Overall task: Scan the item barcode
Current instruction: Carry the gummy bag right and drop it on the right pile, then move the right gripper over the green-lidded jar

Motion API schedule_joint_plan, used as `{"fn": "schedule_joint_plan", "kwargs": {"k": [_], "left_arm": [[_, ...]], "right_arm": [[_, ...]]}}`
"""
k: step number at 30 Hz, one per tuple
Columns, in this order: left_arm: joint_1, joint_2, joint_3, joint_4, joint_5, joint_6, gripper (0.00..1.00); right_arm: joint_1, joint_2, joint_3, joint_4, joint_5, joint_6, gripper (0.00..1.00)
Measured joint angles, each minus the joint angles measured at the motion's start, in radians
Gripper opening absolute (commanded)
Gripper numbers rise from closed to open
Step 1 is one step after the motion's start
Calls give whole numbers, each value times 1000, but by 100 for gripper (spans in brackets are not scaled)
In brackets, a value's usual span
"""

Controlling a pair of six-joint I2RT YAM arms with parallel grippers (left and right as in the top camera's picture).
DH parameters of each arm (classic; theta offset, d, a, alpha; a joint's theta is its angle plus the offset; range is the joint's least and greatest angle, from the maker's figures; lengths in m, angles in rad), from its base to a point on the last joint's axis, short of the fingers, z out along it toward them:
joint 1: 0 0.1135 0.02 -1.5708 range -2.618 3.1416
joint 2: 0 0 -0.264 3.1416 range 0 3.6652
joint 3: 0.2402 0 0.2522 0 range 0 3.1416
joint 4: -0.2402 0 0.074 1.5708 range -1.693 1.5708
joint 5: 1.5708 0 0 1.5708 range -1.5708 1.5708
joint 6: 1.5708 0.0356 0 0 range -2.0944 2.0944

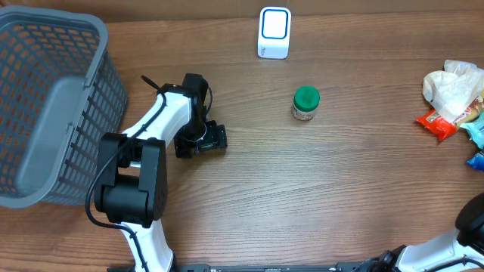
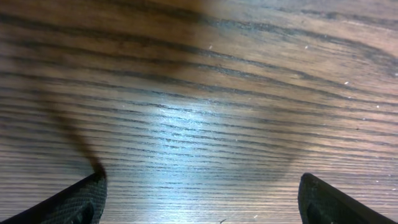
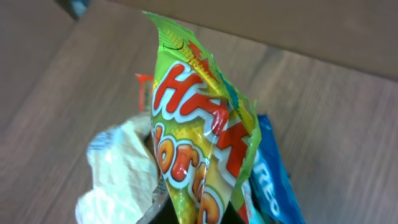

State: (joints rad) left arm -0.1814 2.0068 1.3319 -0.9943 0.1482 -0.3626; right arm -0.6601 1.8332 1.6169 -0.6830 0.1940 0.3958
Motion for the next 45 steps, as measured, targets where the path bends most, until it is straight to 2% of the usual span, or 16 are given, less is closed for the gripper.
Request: {"fn": "schedule_joint_plan", "kwargs": {"k": [10,11,13,14,15,28,32,39,45], "left_arm": [[0,0,0,-5,40,0,91],[0,0,0,-5,40,0,91],[0,0,0,-5,42,0,91],[0,0,0,-5,43,0,91],[0,0,0,-5,43,0,91],[0,0,0,-4,47,0,92],[0,0,0,-3,47,0,92],[0,0,0,8,51,-1,93],[0,0,0,19,54,-1,93]], "right_arm": [[1,140,-2,69,-14,-26,4],[1,151,-2,70,-15,-27,7],[1,175,-3,72,-17,-27,43],[1,183,-3,75,-18,-27,75],[0,188,-3,79,-19,-30,100],[1,161,-3,69,-77,-32,100],[1,53,-3,62,-148,-32,100],[26,-243,-3,26,-316,-30,100],[174,-401,-2,-76,-486,-43,100]]}}
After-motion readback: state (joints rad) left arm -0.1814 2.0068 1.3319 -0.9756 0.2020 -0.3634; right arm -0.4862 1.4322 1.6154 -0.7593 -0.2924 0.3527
